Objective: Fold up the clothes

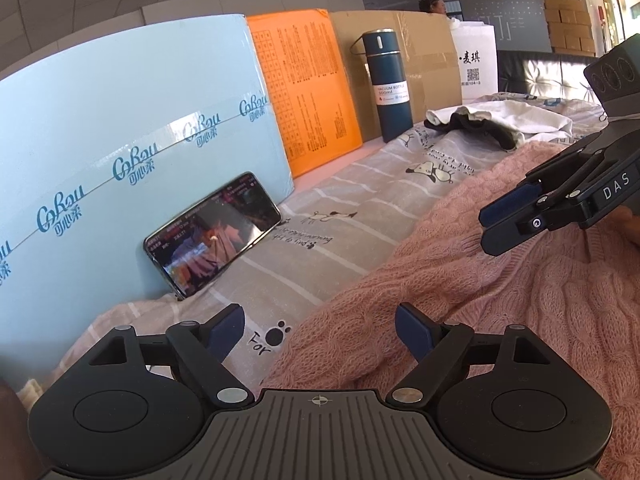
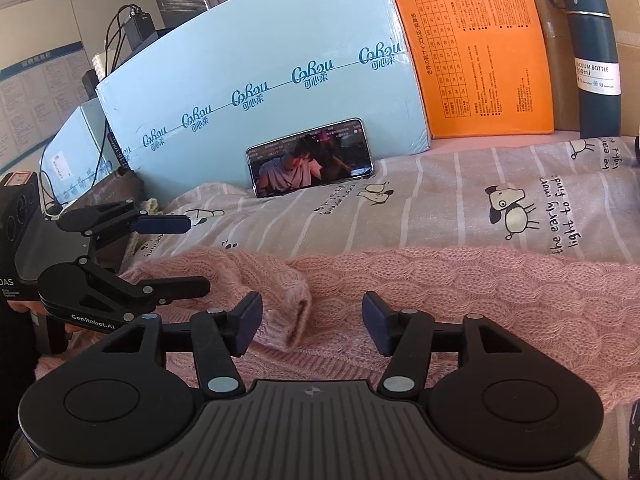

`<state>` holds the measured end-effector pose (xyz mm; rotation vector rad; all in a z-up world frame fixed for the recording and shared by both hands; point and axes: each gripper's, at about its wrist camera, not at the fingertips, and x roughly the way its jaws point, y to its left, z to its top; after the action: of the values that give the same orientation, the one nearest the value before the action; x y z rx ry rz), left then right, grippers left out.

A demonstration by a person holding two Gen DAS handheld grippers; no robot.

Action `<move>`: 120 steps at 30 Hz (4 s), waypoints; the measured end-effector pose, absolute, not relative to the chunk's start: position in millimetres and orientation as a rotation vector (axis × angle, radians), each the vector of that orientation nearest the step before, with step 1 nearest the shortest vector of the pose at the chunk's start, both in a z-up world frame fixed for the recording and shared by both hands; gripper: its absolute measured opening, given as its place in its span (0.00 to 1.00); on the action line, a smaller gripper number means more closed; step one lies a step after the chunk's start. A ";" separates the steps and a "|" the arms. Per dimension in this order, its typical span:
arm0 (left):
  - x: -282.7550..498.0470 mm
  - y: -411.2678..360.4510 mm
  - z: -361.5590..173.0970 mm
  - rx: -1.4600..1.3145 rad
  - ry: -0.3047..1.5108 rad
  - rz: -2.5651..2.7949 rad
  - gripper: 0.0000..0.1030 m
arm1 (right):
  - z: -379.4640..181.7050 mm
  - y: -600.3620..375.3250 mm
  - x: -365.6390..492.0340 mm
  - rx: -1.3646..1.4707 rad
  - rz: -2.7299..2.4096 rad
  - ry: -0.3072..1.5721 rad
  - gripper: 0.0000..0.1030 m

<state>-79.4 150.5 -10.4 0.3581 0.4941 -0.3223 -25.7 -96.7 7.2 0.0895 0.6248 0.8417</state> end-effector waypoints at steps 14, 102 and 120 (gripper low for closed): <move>-153.0 136.7 17.2 0.413 0.334 -0.416 0.97 | 22.3 -108.9 -45.8 0.060 0.887 0.481 1.00; -204.0 136.9 -2.5 0.394 0.420 -0.342 0.20 | 15.5 -249.5 -115.5 -0.422 0.789 0.365 0.17; -147.4 177.8 0.5 0.119 0.458 -0.192 0.25 | 27.5 -210.9 -24.7 -0.394 0.853 0.334 0.13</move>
<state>-147.4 177.8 0.5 0.1189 0.4578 -0.1925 -24.7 -210.9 27.5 -0.3943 0.3335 0.8532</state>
